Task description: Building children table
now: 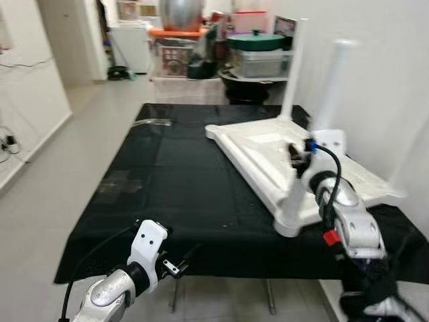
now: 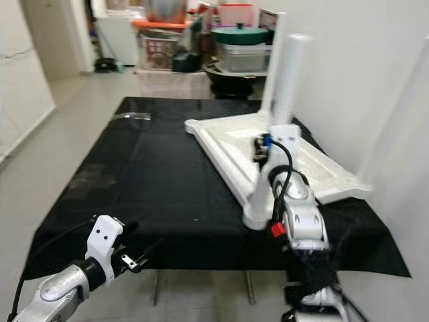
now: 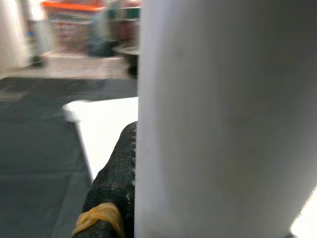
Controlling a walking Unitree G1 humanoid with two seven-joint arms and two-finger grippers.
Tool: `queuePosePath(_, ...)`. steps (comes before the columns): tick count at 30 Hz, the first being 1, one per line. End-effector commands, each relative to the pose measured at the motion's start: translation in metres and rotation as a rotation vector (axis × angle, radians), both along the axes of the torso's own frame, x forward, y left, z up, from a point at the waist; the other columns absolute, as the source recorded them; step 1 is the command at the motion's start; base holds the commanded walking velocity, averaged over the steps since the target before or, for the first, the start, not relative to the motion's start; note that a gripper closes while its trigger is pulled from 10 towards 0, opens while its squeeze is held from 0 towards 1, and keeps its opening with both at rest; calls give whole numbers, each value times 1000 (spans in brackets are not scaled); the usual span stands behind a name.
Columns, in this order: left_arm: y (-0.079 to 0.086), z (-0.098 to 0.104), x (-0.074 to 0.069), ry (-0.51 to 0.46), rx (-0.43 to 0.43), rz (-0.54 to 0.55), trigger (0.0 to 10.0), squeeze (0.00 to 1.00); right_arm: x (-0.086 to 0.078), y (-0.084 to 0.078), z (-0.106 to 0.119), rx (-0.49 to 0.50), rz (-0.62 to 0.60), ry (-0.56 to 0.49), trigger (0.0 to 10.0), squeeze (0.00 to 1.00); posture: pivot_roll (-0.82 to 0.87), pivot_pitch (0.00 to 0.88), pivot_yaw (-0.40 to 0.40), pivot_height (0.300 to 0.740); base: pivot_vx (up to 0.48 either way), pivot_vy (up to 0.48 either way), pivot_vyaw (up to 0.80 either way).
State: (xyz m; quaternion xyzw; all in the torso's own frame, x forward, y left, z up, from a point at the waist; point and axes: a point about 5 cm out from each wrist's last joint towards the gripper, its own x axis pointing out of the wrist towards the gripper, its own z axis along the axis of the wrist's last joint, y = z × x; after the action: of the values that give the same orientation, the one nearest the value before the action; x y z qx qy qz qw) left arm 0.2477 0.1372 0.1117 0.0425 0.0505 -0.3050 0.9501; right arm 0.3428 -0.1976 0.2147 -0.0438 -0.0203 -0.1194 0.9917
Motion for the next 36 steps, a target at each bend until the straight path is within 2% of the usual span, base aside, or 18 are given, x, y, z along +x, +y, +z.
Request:
queuePosePath(1, -2, 1, 0, 6, -2, -9, 10000, 0, -10, -5, -25, -57, -124, 106, 0, 0, 64, 0, -59, 740, 0, 0, 0)
queuePosePath(6, -4, 2, 1, 3, -10, -7, 10000, 0, -12, 17, -34, -8, -112, 137, 0, 0, 68, 0, -64, 740, 0, 0, 0)
queuePosePath(7, -5, 1, -1, 6, -13, -7, 10000, 0, -7, 26, -34, -16, -56, 161, 10000, 0, 63, 0, -64, 740, 0, 0, 0)
queuePosePath(13, -4, -1, -2, 13, -13, -10, 10000, 0, -5, 24, -29, -49, -4, 125, 10000, 0, 55, 0, -64, 740, 0, 0, 0)
queuePosePath(14, -5, -1, -2, 13, -13, -10, 10000, 0, -7, 16, -25, -59, -19, 87, 10000, 1000, 55, 0, -65, 740, 0, 0, 0)
queuePosePath(15, -5, -1, -2, 13, -13, -10, 10000, 0, -7, 16, -25, -59, -19, 87, 10000, 1000, 55, 0, -65, 740, 0, 0, 0)
queuePosePath(17, -5, -1, -1, 12, -15, -13, 10000, 0, -13, 0, -21, -86, -32, 69, 10000, 1000, 46, 0, -60, 740, 0, 0, 0)
queuePosePath(19, -5, -1, -1, 13, -15, -13, 10000, 0, -14, -1, -20, -95, -21, 77, 10000, 1000, 46, 0, -60, 740, 0, 0, 0)
queuePosePath(20, -5, -1, -1, 13, -14, -14, 10000, 0, -15, 0, -16, -82, 34, 58, 10000, 0, 46, 0, -60, 740, 0, 0, 0)
queuePosePath(21, -4, -1, -1, 13, -13, -15, 10000, 0, -15, 2, -12, -65, 84, 37, 10000, 0, 45, 0, -59, 740, 0, 0, 0)
queuePosePath(22, -4, -1, -1, 12, -14, -15, 10000, 0, -15, 8, -7, -31, 229, 17, 10000, 0, 49, 0, -62, 740, 0, 0, 0)
queuePosePath(23, -4, -1, -1, 12, -14, -15, 10000, 0, -15, 8, -7, -31, 229, 17, 10000, 0, 49, 0, -62, 740, 0, 0, 0)
queuePosePath(24, -4, 0, 0, 10, -13, -15, 10000, 0, -16, 7, 2, -66, 487, -16, 10000, 0, 56, 0, -62, 740, 0, 0, 0)
queuePosePath(25, -3, 0, 0, 9, -13, -15, 10000, 0, -16, 2, 5, -96, 551, -24, 10000, 0, 55, 0, -60, 740, 0, 0, 0)
queuePosePath(26, -3, 0, 0, 9, -13, -15, 10000, 0, -16, 2, 5, -96, 551, -24, 10000, 0, 55, 0, -60, 740, 0, 0, 0)
queuePosePath(28, -2, 0, 0, 10, -11, -16, 10000, 0, -11, -18, 12, -178, 616, -34, 10000, 0, 54, 0, -56, 740, 0, 0, 0)
queuePosePath(33, -2, 0, 1, 7, -6, -20, 10000, 0, -6, -33, 6, -252, 745, 37, 10000, 0, 66, 0, -59, 740, 0, 0, 0)
queuePosePath(36, -1, 2, 2, 1, -4, -17, 10000, 0, -1, -41, 7, -273, 756, 63, 10000, 0, 68, 0, -60, 740, 0, 0, 0)
